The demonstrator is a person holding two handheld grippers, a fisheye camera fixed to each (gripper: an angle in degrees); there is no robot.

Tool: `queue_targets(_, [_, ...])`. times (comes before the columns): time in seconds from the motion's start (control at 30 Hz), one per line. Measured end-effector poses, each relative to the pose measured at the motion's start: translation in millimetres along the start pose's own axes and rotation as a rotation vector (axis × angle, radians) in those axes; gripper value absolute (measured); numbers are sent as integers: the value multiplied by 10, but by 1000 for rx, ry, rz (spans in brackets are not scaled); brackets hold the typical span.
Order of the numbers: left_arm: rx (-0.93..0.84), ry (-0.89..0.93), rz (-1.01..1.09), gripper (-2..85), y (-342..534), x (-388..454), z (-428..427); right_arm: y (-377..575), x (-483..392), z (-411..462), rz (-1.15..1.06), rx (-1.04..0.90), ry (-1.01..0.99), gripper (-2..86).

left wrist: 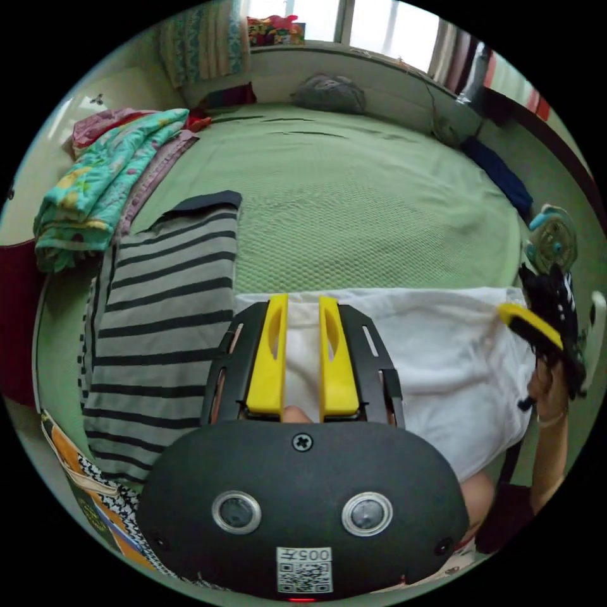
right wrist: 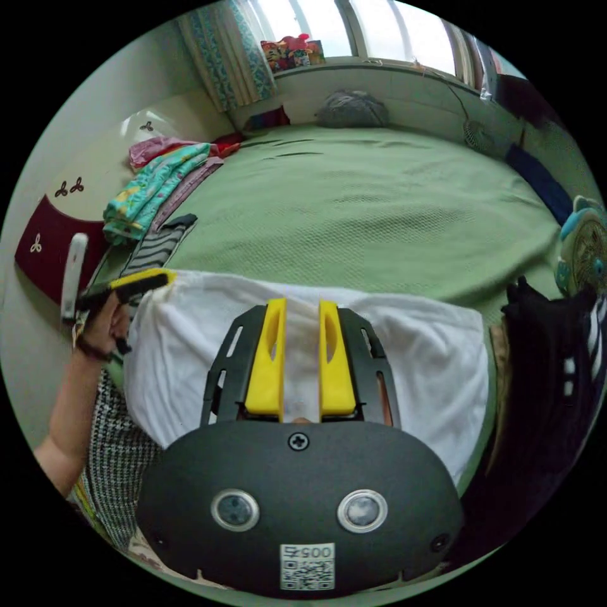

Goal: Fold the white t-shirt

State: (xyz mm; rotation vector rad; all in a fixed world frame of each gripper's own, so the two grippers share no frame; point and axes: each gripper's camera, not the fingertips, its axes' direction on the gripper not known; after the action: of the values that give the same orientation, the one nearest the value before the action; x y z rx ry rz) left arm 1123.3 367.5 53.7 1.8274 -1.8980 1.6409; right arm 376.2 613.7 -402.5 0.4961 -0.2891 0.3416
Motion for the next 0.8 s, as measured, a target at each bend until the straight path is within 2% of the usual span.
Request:
queue_targets(0.23, [59, 12, 122, 82, 473, 682, -484, 751, 227, -687, 26, 34, 188, 78])
queue_targets(0.5, [-30, 151, 384, 83, 1270, 1961, -687, 1536, 464, -1531, 118, 32, 297, 69])
queue_targets(0.8, [-94, 265, 620, 86, 2050, 3592, -705, 2235, 538, -2083, 175, 42, 274, 67])
